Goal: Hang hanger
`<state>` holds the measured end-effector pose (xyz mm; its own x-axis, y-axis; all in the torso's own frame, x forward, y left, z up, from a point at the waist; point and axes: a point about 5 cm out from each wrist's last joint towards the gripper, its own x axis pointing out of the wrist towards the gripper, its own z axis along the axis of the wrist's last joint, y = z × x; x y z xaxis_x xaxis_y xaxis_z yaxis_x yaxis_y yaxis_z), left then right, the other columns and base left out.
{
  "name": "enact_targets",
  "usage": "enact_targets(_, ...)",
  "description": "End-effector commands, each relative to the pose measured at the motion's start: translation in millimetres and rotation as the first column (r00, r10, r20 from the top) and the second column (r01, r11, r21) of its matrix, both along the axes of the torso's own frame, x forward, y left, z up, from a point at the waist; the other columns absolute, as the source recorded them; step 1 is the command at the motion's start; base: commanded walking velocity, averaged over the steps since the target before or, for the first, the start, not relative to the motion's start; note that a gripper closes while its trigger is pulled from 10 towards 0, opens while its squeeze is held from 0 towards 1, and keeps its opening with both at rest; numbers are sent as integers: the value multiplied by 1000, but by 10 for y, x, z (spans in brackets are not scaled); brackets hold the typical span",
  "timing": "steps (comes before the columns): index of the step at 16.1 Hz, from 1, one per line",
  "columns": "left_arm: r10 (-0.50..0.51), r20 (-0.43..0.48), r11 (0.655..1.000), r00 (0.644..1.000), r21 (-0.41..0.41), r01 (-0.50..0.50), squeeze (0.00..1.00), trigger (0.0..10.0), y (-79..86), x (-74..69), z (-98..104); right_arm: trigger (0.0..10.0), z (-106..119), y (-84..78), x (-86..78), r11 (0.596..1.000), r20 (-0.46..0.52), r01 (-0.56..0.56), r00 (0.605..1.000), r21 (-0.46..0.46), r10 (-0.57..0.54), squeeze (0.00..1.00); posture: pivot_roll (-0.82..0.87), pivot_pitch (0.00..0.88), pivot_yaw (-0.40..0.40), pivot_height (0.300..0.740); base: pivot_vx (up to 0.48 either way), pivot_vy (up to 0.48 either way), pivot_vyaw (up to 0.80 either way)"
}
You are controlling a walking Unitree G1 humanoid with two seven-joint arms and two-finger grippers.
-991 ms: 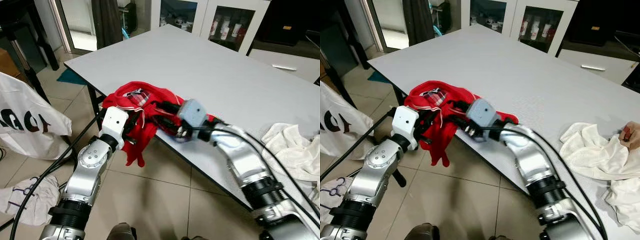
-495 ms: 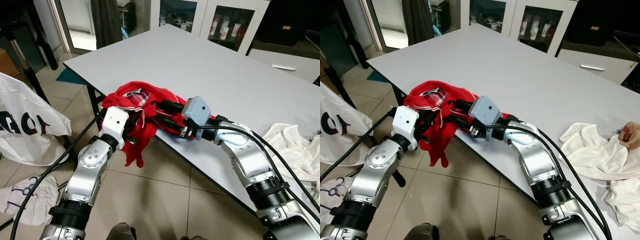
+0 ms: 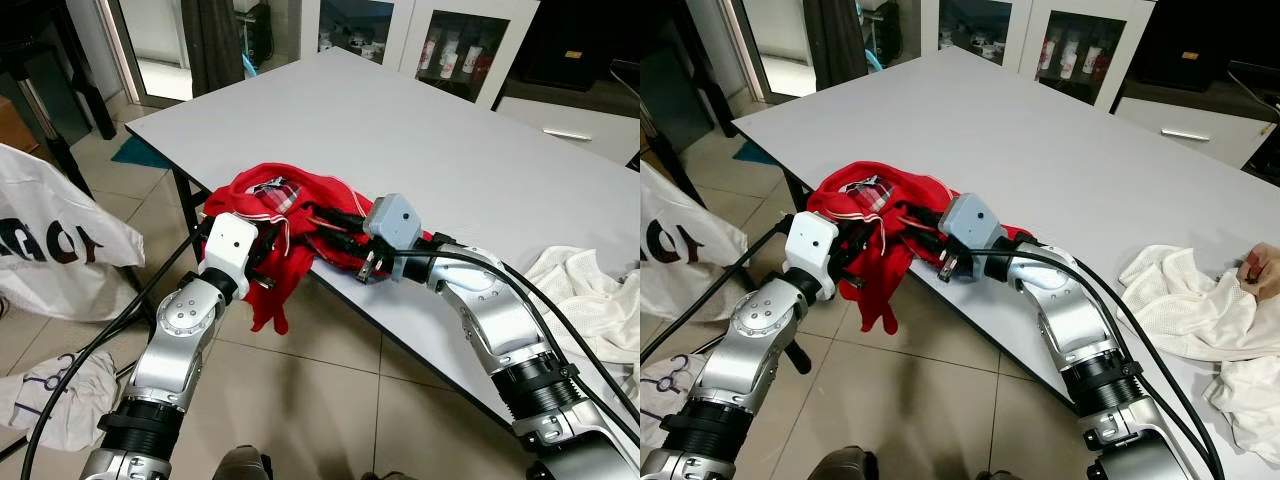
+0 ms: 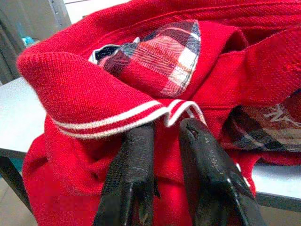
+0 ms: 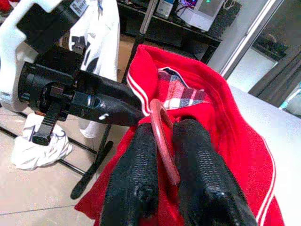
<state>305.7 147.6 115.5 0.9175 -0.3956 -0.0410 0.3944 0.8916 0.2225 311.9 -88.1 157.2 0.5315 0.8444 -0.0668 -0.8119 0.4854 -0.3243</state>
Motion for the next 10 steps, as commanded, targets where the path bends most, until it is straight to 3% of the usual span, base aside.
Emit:
enact_targets(1, -23, 33, 1000, 999, -2, 23, 0, 10000, -51, 6, 71, 0, 55, -35, 26, 1000, 6, 17, 1000, 14, -18, 0, 107, 34, -24, 740, 0, 0, 0)
enact_targets(10, -23, 33, 1000, 999, -2, 23, 0, 10000, -51, 6, 71, 0, 55, -35, 26, 1000, 6, 17, 1000, 14, -18, 0, 107, 34, -24, 740, 0, 0, 0)
